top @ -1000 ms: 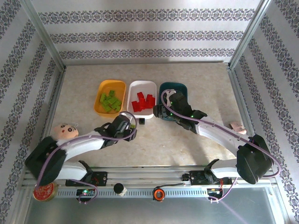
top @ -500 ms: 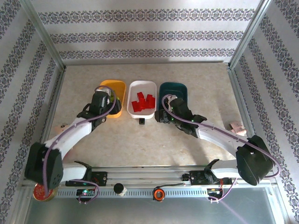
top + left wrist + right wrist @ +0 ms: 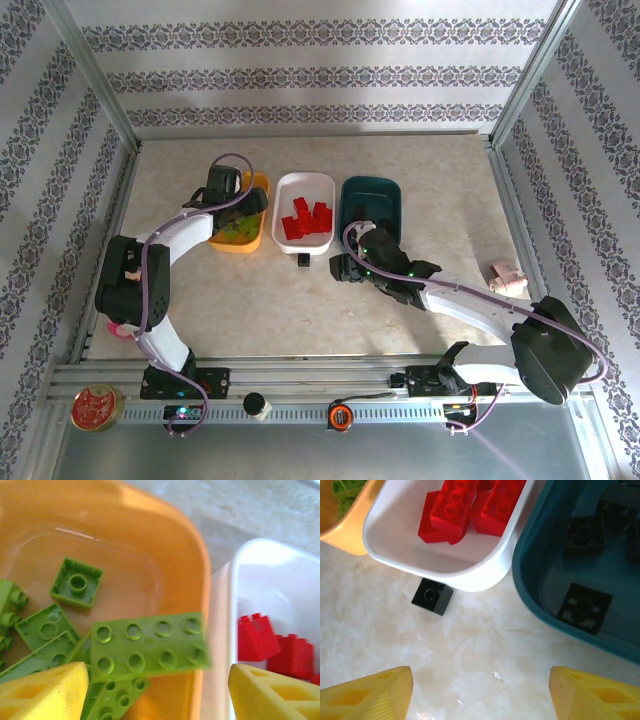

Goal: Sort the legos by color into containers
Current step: Place the lego in the container.

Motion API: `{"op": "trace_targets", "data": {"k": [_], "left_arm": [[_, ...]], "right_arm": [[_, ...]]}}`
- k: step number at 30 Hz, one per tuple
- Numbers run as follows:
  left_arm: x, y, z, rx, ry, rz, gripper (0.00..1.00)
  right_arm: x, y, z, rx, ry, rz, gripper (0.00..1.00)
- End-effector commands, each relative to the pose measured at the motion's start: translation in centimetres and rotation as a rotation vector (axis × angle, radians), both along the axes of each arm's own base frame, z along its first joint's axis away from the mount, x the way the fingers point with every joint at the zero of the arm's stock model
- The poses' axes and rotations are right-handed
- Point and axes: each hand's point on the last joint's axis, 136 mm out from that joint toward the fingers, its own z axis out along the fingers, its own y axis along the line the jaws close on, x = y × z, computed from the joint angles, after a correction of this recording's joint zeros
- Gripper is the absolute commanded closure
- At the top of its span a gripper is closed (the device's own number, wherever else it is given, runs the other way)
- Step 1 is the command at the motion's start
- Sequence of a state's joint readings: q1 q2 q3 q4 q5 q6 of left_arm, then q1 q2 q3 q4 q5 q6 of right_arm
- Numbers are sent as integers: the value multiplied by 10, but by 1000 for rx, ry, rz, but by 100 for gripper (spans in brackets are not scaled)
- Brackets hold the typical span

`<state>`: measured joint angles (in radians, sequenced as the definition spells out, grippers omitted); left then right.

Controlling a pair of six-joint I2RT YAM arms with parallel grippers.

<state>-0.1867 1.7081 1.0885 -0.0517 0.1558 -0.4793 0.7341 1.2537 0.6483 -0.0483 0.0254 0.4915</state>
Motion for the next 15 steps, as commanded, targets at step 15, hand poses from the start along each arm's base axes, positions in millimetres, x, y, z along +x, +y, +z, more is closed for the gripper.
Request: {"op": "trace_targets", "data": {"k": [15], "left_arm": [[-107,-7,83,-272,-260,-12,0]], "right_arm": [[8,78,-28,12,-43,-30,25]]}}
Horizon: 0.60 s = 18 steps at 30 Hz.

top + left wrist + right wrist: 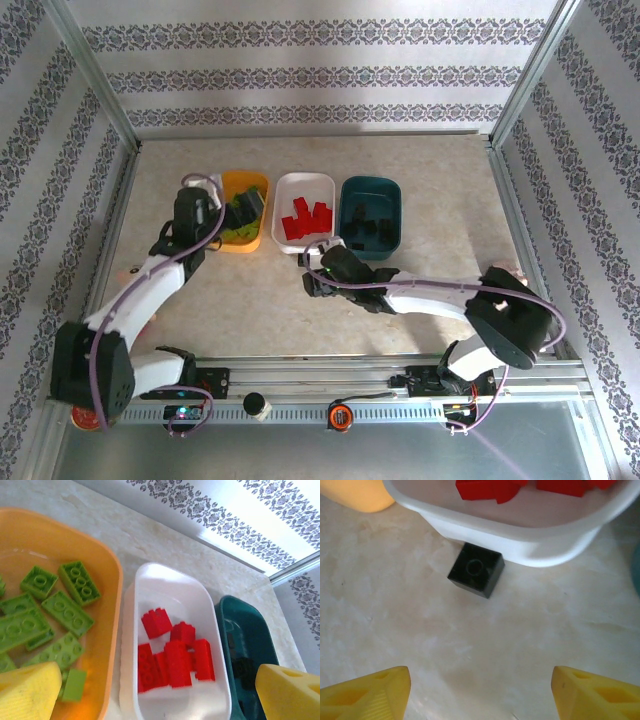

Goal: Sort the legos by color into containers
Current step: Place the lego in the container, then pick up the lego from the center of the table.

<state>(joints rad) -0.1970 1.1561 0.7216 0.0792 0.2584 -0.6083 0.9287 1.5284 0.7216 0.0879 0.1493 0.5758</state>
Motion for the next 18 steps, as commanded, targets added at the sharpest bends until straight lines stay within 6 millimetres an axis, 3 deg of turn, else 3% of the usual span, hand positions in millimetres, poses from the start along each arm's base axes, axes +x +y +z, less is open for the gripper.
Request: {"op": "trace_targets", "data": {"k": [1,8,18], "left_arm": [[-23,-1,-8,-64,-1,6,0],[-57,9,-22,-95,-2,38,0],[-65,9,-24,-126,3,40,0]], "right_arm": [[23,18,11,73,-63,-86,25],[41,32,-10,33,-71,-145,25],[58,40,-36,-51,-60,-175,35]]}}
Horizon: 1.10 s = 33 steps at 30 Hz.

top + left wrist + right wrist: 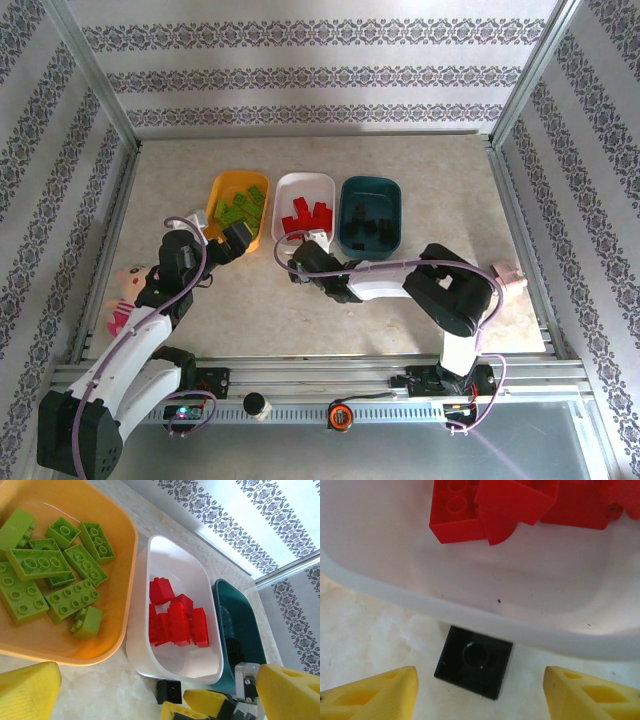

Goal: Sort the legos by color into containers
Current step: Pick up the lego from the center of the table, then place the lego in the container.

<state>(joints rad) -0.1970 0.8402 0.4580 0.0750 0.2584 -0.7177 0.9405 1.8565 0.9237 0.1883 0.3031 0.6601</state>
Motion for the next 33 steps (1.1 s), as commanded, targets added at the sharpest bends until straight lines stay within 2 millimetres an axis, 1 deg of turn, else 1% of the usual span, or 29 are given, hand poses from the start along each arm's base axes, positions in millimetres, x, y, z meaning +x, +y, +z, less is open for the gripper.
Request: {"op": "trace_targets", "data": {"k": [1,4,7,12,14,17,20,22,25,26,28,30,31,33], "left_arm": [[-4,-3,-3,-27,14,-3,0],[-5,-3,-5,-33,19,-5,0],[-7,-3,-7,-34,29,-4,0],[-11,-2,-6,-33,32,-3,0],[-12,-2,-4,-35,33,-4,0],[-14,-4,0,-36,26,-14,0],[-16,-3,-2,-37,28,-17,0],[-19,-4,-4,-40,35,-20,0],[-23,-3,-7,-43,42,-18,0],[-24,-3,-8,-44,45,-18,0],[-27,-2,-7,-43,40,-18,0],[-28,-1,-7,-39,38,-12,0],[-28,0,-6,-37,33,-12,0],[-29,1,-5,-32,35,-10,0]], "right_arm": [[7,6,-2,-19,-18,-20,37],[11,8,-6,-37,-19,-17,43],[12,10,-7,-40,-15,-6,53],[2,6,-1,-18,-8,29,70],[-8,3,8,11,-6,51,73],[-27,-4,27,63,-6,102,75],[-48,-15,53,99,-7,170,75],[-56,-31,70,86,-13,189,75],[-54,-57,95,118,-12,183,75],[-50,-67,101,130,-9,164,75],[-33,-94,110,153,-3,94,75],[-16,-116,111,157,16,29,75],[-6,-129,107,150,25,-14,75],[9,-145,97,135,50,-73,76]]}}
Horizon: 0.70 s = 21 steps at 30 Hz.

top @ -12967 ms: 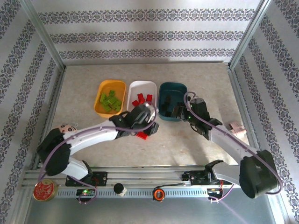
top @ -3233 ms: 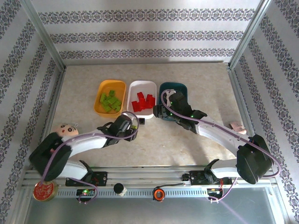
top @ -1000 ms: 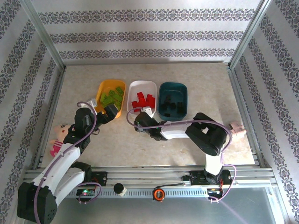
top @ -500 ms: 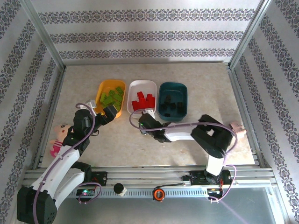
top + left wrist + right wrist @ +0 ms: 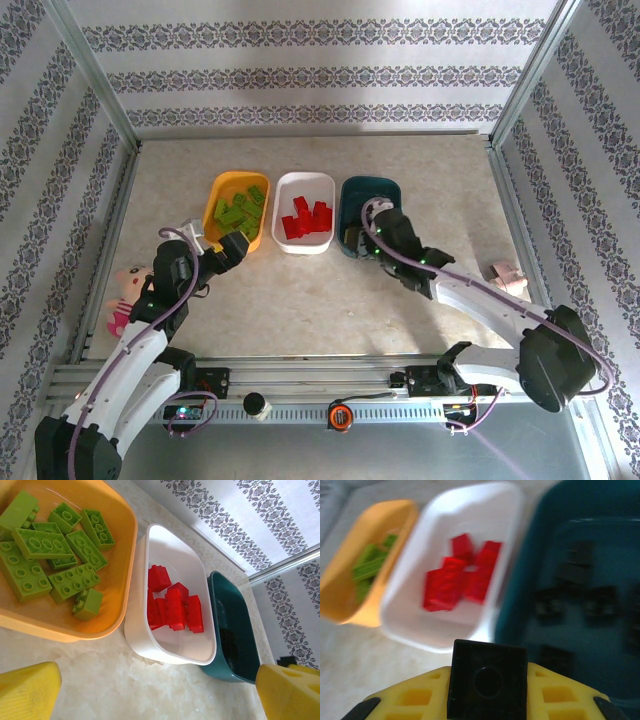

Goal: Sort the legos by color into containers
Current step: Place the lego in the container.

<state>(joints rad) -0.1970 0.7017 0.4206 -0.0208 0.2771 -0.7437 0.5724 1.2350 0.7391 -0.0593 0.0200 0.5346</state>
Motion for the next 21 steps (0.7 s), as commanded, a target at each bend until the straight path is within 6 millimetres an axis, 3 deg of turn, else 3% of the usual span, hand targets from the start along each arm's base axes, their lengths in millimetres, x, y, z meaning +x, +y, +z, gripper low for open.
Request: {"op": "trace_targets", "data": {"k": [1,6,8,10,13,17,18,19,21], "left_arm": [[-7,-1,-5,0,29,-4,0],[-8,1,-3,13,33,-3,0],[-9,1,-4,16,39,-1,0],[-10,2,-3,21,40,0,0],[-11,4,0,36,36,3,0],[-12,8,6,69,26,14,0],[-12,10,10,84,18,21,0],[-11,13,11,102,15,33,0],[-9,24,12,153,14,84,0]], "right_arm": [[7,-19,-32,-57,121,-18,76],[42,-44,-54,-81,175,-123,73],[53,-46,-55,-83,174,-134,63],[62,-45,-51,-94,163,-134,42],[69,-44,-28,-82,105,-138,33],[57,-45,13,-44,3,-130,27],[51,-45,21,-39,-25,-126,18],[44,-44,32,-30,-64,-116,2],[29,-44,43,-32,-122,-107,2]]}}
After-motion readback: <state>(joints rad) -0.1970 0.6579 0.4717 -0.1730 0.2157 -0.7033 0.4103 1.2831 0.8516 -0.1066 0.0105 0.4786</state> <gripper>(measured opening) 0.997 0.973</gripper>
